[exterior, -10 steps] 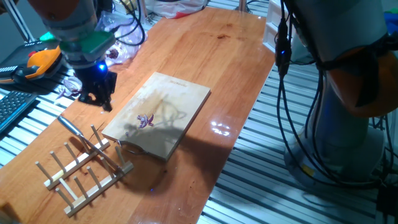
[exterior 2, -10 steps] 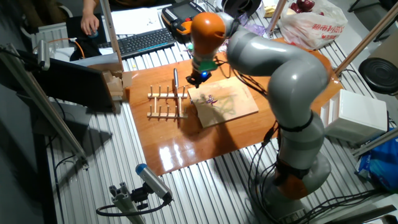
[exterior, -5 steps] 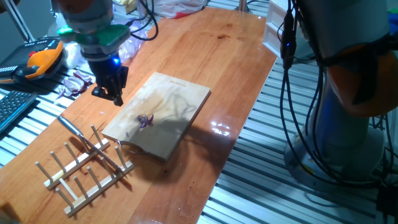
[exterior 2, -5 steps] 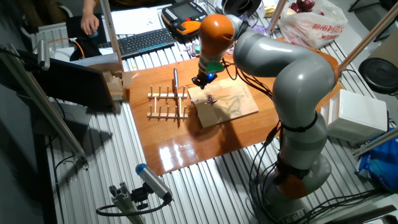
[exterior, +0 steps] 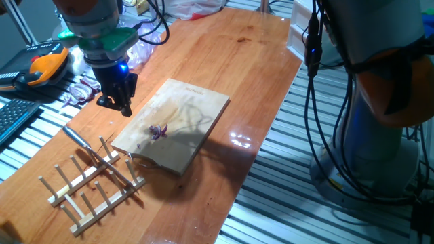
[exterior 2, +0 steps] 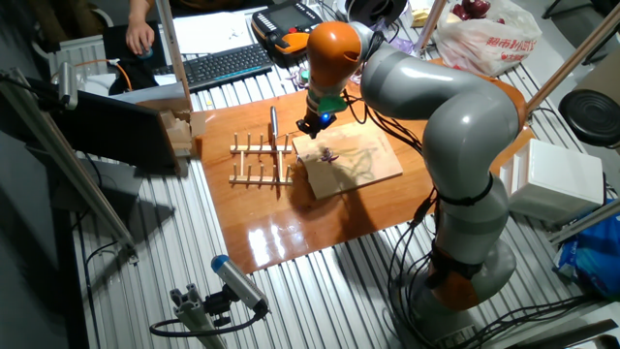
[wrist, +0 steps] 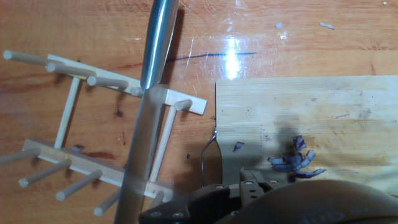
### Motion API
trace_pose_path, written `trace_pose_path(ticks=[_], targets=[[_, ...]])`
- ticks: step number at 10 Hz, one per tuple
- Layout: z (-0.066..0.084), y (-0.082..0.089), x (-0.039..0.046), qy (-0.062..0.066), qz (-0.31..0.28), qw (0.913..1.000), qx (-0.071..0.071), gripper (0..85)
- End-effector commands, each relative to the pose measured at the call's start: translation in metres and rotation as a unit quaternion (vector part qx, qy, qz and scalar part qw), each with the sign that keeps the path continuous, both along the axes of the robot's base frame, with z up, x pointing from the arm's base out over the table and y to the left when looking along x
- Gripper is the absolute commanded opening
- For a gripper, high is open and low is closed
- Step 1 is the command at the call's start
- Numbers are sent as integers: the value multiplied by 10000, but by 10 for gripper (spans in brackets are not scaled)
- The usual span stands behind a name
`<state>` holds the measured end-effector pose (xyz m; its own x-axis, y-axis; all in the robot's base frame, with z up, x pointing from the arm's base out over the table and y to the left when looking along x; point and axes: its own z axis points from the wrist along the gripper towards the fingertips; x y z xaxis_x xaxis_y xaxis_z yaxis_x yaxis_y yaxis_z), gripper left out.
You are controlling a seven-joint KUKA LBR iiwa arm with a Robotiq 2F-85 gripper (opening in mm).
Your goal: Chop the onions
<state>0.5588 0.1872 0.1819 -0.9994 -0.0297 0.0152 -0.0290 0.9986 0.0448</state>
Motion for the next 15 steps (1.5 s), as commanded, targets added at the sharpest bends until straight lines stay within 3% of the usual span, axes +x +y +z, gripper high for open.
trace_pose_path(ticks=[1, 3, 15], targets=[[-1, 0, -1, 1, -4, 10000, 16, 0], [-4, 9, 2, 48, -16, 10000, 84, 0], [-15, 10, 3, 49, -39, 9999, 145, 0]])
